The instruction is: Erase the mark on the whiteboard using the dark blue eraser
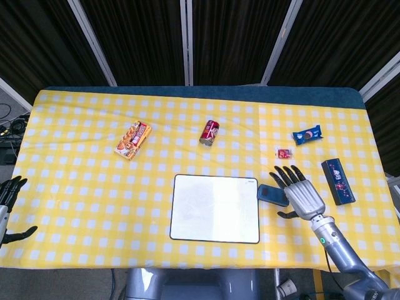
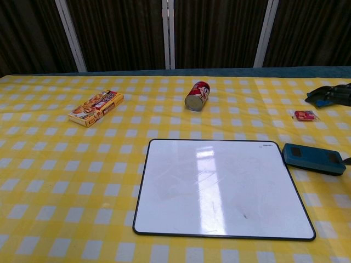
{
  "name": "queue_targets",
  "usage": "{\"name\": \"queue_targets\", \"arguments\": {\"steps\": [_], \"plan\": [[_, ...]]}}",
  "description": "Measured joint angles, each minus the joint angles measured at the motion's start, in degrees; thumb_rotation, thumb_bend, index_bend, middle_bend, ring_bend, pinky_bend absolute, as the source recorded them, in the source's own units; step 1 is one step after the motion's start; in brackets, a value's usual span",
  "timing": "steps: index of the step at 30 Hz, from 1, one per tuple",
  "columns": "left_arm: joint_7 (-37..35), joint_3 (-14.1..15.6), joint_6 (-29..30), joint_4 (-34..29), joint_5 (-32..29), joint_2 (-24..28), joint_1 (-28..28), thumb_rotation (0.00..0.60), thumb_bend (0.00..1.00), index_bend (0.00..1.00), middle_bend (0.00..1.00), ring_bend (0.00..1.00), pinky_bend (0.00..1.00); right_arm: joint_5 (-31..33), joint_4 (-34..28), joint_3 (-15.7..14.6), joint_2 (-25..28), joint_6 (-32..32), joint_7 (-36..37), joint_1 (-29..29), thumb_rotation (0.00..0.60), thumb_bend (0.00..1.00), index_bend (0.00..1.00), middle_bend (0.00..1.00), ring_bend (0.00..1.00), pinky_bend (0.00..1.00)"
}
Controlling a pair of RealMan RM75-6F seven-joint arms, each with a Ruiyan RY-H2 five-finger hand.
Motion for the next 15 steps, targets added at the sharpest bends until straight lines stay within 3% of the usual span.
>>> {"name": "queue_targets", "arguments": {"steps": [8, 15], "plan": [[-1.85, 0.86, 1.89, 0.61, 3.12, 0.35, 0.75, 0.600, 0.00, 0.00, 0.00, 0.00, 0.00, -4.82, -4.08, -1.25, 3.66, 15.85, 4.87, -9.26, 0.600, 0.00, 0.00, 0.00, 0.00, 0.00], [-3.58, 1.26, 3.16, 1.03, 4.32, 0.89, 1.34, 0.600, 0.00, 0.00, 0.00, 0.00, 0.00, -6.86, -2.81, -0.60, 2.26, 22.98, 6.96, -14.32, 0.600, 0.00, 0.00, 0.00, 0.00, 0.00]]}}
